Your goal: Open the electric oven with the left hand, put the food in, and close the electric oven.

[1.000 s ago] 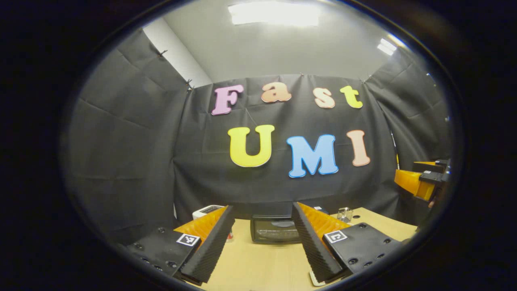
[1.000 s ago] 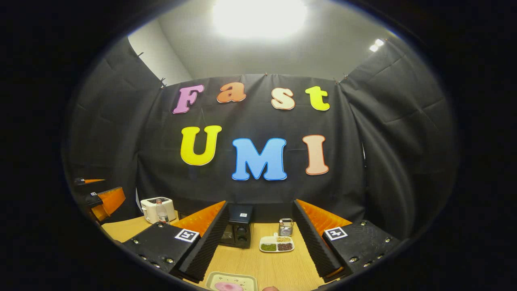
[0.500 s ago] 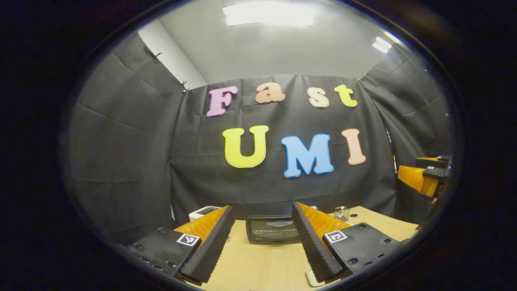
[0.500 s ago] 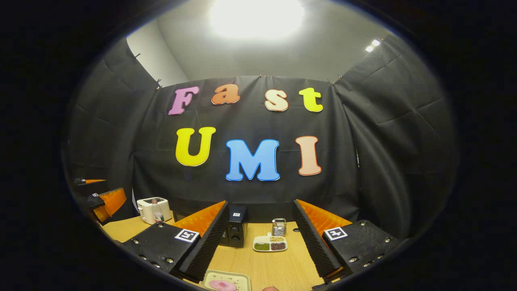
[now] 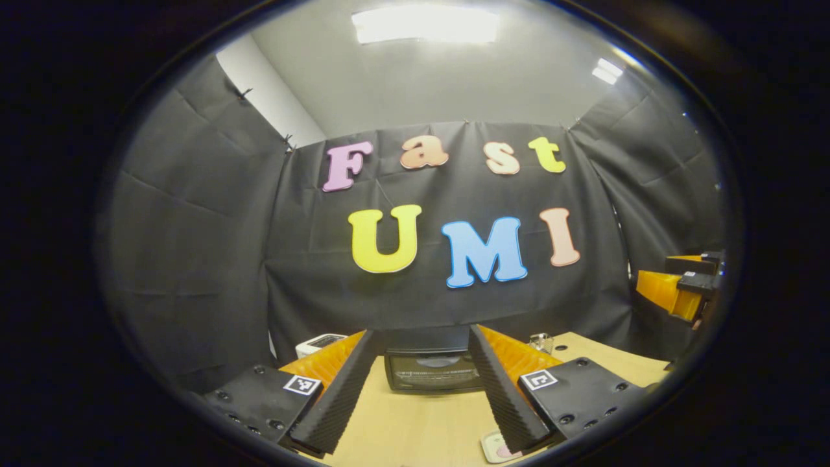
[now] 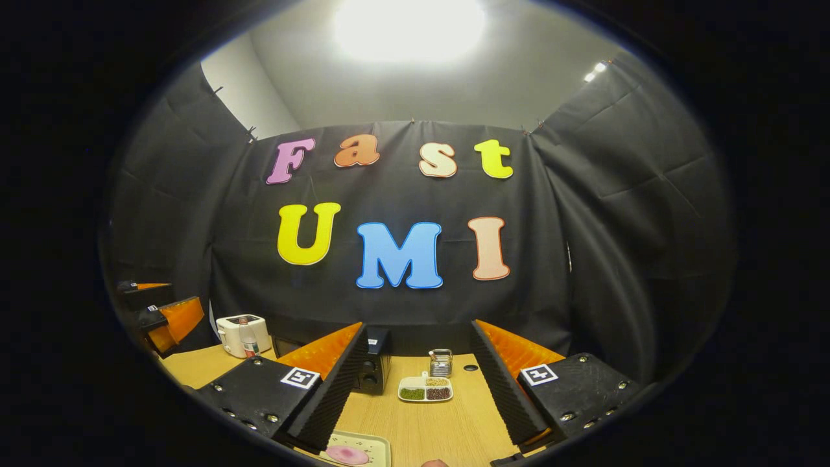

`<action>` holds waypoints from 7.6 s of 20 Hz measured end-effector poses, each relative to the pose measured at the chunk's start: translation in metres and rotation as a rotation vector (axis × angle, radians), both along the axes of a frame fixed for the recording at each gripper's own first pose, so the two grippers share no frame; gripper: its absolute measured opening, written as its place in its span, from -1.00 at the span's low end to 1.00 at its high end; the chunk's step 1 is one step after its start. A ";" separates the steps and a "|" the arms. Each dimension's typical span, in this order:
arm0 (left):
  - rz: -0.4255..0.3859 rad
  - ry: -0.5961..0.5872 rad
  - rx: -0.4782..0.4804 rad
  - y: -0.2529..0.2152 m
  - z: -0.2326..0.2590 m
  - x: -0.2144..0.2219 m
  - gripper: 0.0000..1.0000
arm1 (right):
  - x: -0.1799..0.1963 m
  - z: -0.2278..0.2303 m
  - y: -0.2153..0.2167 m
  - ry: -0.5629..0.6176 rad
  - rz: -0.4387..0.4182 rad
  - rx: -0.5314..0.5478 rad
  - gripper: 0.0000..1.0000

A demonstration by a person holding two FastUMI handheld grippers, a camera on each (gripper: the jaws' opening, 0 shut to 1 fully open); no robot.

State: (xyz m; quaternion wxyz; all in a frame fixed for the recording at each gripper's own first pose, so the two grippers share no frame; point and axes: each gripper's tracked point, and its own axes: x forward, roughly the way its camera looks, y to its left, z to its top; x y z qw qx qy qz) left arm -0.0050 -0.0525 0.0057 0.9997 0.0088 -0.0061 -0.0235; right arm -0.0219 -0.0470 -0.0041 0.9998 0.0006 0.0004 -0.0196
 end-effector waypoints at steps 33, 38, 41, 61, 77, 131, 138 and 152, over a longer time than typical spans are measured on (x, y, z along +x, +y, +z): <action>-0.163 0.236 0.007 -0.054 -0.214 0.325 0.95 | 0.072 -0.038 -0.040 0.089 -0.249 -0.081 0.94; -0.150 0.270 0.029 -0.050 -0.247 0.344 1.00 | 0.069 -0.039 -0.039 0.109 -0.275 -0.107 0.94; -0.138 0.270 0.009 -0.046 -0.254 0.344 0.96 | 0.068 -0.037 -0.041 0.106 -0.280 -0.116 0.94; -0.070 0.337 0.030 -0.040 -0.276 0.254 0.82 | 0.038 -0.020 -0.050 0.074 -0.183 -0.113 0.94; -0.021 0.507 0.067 -0.040 -0.356 0.183 0.92 | -0.008 -0.030 -0.080 0.125 -0.152 -0.062 0.94; 0.100 0.033 0.010 0.071 -0.043 0.074 1.00 | -0.007 -0.366 0.062 1.324 0.392 0.385 -0.01; 0.095 0.032 -0.002 0.074 -0.045 0.082 1.00 | -0.007 -0.369 0.059 1.397 0.378 0.244 -0.45; 0.110 0.009 -0.022 0.088 -0.039 0.083 1.00 | -0.011 -0.360 0.065 1.431 0.381 0.645 -1.00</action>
